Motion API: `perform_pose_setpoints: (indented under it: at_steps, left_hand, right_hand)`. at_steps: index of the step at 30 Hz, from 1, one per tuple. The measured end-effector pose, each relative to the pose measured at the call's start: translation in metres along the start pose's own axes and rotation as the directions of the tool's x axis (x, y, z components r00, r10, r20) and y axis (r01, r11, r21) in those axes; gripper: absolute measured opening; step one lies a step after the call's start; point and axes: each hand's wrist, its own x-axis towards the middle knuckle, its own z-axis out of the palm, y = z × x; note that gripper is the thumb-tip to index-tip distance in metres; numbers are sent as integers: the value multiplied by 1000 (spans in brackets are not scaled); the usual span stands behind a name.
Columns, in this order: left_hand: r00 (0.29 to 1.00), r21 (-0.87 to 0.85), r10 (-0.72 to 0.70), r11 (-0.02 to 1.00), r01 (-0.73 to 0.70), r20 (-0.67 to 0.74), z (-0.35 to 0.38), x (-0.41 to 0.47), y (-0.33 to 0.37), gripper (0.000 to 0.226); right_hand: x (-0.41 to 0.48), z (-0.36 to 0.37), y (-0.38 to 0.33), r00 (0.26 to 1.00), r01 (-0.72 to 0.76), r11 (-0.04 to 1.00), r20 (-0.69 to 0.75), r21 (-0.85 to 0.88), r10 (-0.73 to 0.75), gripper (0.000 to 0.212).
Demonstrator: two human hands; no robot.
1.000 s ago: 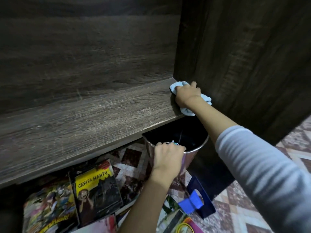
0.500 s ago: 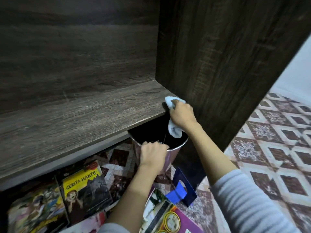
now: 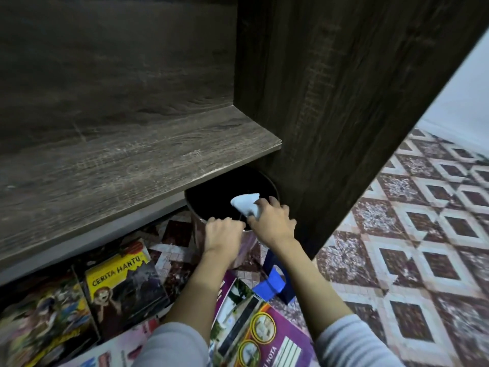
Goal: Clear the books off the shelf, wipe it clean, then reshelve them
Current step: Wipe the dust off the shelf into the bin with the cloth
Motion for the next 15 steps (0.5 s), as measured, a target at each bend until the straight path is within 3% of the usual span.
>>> perform_pose_setpoints:
  at_steps: [7,15]
  left_hand:
    - [999,-30,15,999,-17,-48,2,15,-7,32]
    - [996,-16,17,1000,-19,-90,23,30,-15,34]
  right_hand:
    - [12,-3,9,988,8,991,152,135,-29,70]
    - [19,12,2,994,69,997,88,29,-72,62]
